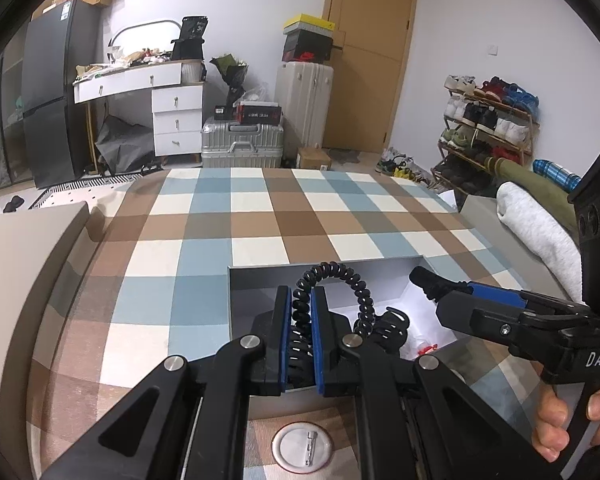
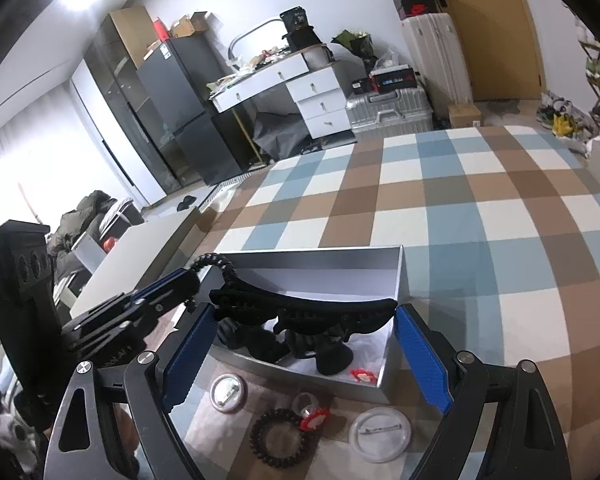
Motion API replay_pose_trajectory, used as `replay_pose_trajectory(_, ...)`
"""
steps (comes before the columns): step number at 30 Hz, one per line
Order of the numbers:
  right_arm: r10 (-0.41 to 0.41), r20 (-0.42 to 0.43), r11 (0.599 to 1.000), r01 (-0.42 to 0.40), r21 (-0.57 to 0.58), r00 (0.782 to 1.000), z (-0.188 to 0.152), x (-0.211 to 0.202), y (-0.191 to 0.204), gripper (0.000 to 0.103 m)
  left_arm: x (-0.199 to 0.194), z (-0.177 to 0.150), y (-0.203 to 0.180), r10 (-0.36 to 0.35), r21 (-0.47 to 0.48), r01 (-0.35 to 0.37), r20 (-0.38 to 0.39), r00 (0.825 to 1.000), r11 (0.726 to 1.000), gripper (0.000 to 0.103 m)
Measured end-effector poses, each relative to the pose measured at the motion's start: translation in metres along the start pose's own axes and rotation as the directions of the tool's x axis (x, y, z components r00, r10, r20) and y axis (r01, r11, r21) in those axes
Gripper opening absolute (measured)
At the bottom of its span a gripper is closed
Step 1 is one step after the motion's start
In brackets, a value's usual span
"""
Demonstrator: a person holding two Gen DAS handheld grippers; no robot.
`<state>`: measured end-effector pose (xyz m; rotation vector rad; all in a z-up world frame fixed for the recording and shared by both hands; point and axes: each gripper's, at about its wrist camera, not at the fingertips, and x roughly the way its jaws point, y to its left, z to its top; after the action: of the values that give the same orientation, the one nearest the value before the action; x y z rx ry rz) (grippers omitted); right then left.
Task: Organize jewelry
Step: 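Lift the held hair tie and banana clip and carry both over the grey box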
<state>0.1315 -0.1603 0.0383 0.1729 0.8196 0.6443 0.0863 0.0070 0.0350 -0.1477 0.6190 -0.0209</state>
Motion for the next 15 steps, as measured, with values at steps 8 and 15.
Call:
replay_pose_trajectory(8, -0.016, -0.008, 1.000, 0.016, 0.011, 1.000, 0.0014, 0.0079, -0.0018, 0.090, 0.0078, -0.0036, -0.0043, 0.008, 0.001, -0.008, -0.022, 1.000, 1.000, 0.005)
replay_pose_trajectory(15, -0.006, 0.001, 1.000, 0.006, 0.011, 1.000, 0.0038, 0.0068, 0.0004, 0.090, 0.0099, -0.0027, -0.0089, 0.013, 0.017, -0.013, -0.025, 1.000, 1.000, 0.005)
